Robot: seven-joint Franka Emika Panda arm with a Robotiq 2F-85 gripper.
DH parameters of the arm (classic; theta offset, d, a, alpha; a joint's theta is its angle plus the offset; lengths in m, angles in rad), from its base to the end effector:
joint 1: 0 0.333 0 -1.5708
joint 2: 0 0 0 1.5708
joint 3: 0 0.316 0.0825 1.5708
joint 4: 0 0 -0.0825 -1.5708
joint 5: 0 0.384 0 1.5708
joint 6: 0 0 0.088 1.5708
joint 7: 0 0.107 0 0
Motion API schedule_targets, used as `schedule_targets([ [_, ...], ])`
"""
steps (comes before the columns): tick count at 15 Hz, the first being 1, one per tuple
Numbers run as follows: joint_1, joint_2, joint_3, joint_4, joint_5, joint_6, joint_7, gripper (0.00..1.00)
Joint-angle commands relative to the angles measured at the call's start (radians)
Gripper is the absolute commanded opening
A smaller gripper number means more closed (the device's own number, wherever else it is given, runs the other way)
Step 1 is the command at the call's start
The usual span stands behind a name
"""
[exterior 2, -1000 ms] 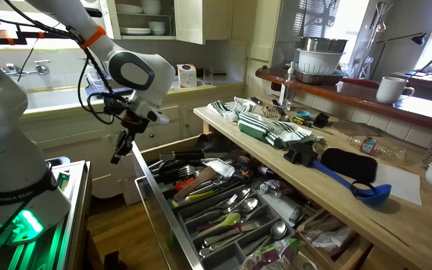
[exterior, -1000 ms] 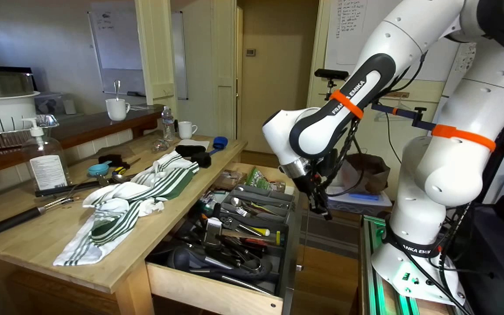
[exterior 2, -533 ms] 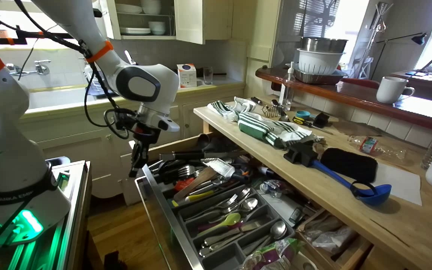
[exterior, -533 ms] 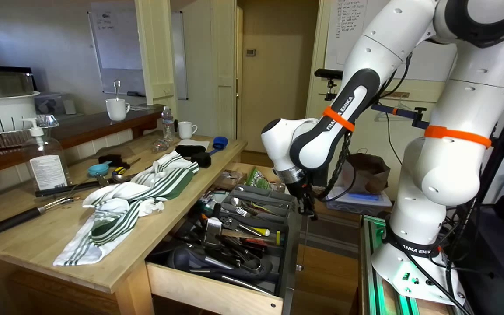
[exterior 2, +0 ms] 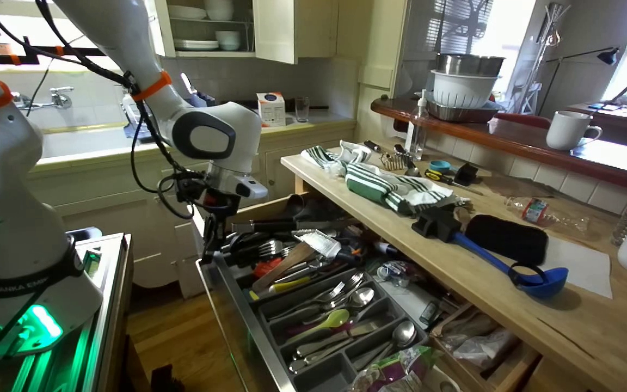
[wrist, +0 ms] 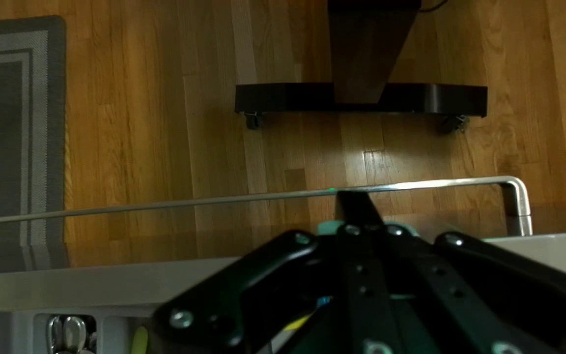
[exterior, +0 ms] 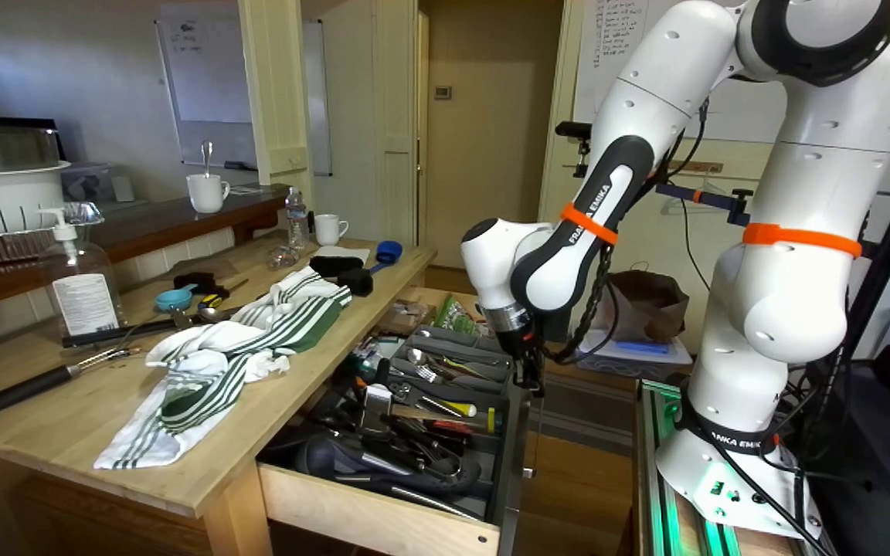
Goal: Fold the towel in half and close the cabinet drawer
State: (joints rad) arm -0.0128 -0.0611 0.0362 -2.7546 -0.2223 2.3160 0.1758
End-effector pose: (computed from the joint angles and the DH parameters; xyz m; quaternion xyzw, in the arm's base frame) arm 0.3466 0.0036 0.2114 0.9800 0.0144 -0.1790 0.0852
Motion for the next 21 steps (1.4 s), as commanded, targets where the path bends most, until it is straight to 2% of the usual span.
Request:
schedule_targets([
  [1, -0.009, 0.025, -0.013, 0.001, -0.065, 0.075, 0.071, 0.0],
  [4, -0.014, -0.011, -0.016, -0.001, -0.123, 0.08, 0.139, 0.0],
  [9, -0.039, -0.005, -0.033, -0.003, -0.229, 0.163, 0.238, 0.0],
  [11, -0.039, 0.013, -0.042, -0.004, -0.164, 0.214, 0.199, 0.0],
  [12, -0.031, -0.003, -0.032, -0.004, -0.172, 0.134, 0.196, 0.01],
  [14, -0.035, 0.001, -0.038, -0.002, -0.171, 0.175, 0.196, 0.01],
  [18, -0.035, 0.002, -0.039, 0.002, -0.171, 0.184, 0.196, 0.01],
  [21, -0.042, 0.046, -0.043, 0.026, -0.192, 0.221, 0.216, 0.0],
])
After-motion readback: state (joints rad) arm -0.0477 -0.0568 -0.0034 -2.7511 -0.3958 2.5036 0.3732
